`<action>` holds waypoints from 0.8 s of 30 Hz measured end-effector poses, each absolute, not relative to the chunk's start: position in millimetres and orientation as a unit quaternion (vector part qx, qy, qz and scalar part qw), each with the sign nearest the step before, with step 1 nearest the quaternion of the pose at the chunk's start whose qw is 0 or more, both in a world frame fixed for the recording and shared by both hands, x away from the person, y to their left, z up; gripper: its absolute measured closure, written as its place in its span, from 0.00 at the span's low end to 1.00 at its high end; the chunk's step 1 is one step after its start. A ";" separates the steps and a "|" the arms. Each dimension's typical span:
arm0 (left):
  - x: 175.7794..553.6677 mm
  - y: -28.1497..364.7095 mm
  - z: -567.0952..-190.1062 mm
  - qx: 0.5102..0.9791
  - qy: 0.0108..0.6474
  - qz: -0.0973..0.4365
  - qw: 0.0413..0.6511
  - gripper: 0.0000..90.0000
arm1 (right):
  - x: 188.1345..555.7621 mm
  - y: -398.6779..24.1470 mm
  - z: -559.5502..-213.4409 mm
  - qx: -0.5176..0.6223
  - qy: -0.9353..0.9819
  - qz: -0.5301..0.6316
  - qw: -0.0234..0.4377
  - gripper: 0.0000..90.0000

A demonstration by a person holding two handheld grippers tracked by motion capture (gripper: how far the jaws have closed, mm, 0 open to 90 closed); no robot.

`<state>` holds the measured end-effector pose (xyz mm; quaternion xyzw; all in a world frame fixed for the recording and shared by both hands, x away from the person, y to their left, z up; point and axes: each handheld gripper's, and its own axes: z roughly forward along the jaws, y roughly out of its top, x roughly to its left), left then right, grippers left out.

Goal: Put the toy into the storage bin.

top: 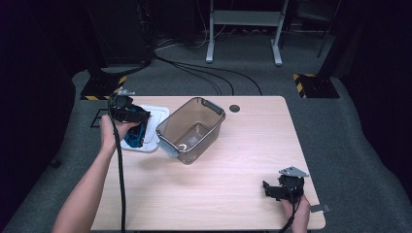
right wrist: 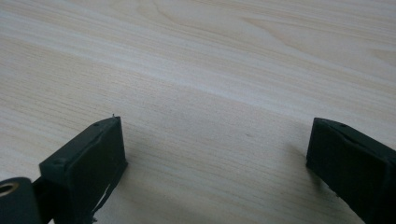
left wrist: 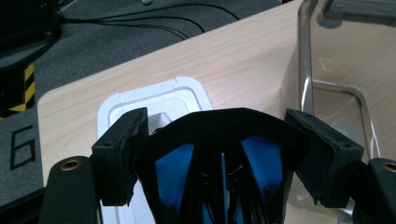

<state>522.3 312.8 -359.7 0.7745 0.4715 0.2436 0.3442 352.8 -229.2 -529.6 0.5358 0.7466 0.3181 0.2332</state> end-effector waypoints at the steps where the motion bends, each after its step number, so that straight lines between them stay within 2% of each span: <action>1: 524.7 312.0 -358.8 0.775 0.471 0.247 0.341 0.28 | 352.8 -229.2 -529.6 0.536 0.747 0.319 0.232 0.04; 24: 555.8 287.7 -325.8 0.755 0.469 0.287 0.357 0.28 | 352.8 -229.3 -529.5 0.536 0.747 0.319 0.232 0.04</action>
